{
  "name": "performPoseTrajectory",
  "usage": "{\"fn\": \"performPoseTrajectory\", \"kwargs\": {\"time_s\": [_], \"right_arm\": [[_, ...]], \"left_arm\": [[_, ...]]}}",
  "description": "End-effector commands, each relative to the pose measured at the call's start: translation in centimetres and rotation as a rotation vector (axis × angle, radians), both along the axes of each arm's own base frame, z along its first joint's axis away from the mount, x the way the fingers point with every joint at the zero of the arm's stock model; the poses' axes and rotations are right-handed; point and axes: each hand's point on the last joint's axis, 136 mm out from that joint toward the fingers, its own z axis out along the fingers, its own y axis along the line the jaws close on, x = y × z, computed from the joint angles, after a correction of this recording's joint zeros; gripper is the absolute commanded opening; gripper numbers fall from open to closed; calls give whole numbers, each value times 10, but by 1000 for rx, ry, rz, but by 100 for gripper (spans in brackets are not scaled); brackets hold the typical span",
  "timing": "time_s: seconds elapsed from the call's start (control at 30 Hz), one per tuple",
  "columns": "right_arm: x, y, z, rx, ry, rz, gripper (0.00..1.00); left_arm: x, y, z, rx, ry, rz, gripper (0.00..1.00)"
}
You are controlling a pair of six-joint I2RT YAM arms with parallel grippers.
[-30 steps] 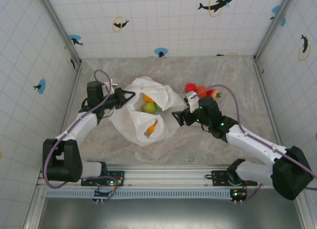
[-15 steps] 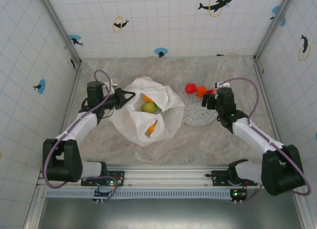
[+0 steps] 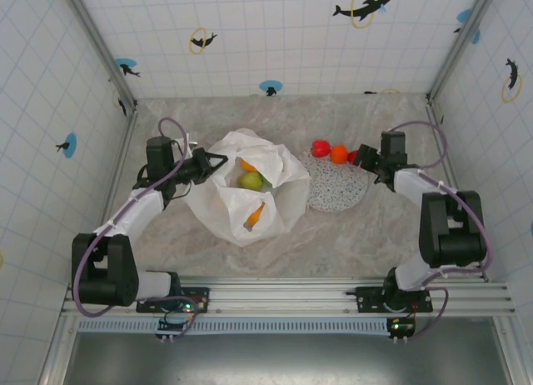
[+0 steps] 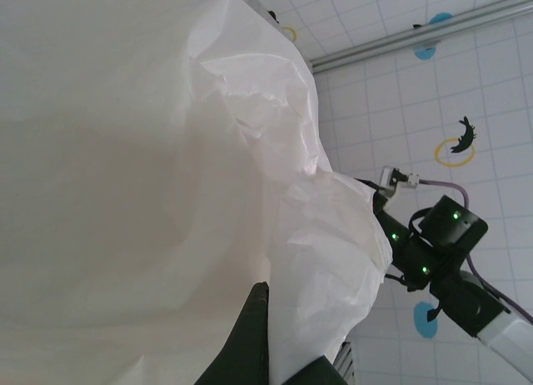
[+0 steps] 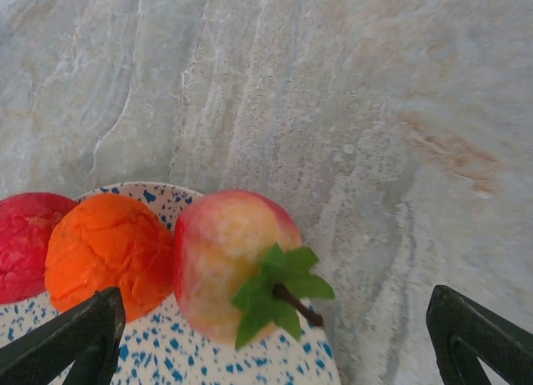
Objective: Place the fruits into the plastic bag
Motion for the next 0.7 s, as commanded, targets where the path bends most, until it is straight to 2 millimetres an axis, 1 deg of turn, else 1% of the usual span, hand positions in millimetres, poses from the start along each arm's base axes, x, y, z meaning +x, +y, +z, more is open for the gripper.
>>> {"fn": "performPoseTrajectory", "kwargs": {"time_s": [0.0, 0.07, 0.2, 0.37, 0.53, 0.57, 0.67], "right_arm": [[20, 15, 8, 105, -16, 36, 92], [27, 15, 4, 106, -10, 34, 91], [32, 11, -5, 110, 12, 23, 86], [33, 10, -12, 121, 26, 25, 79], [33, 15, -17, 143, 42, 41, 72], [37, 16, -14, 147, 20, 46, 71], [38, 17, -14, 152, 14, 52, 66]], "left_arm": [[3, -2, 15, 0, -46, -10, 0], [3, -2, 15, -1, -45, -12, 0], [3, -2, 15, -1, -46, -12, 0], [2, -2, 16, -1, -50, -13, 0], [3, -2, 16, -1, -48, -12, 0], [3, -1, 16, -1, -48, -10, 0], [2, -2, 15, -2, -47, -12, 0]]}}
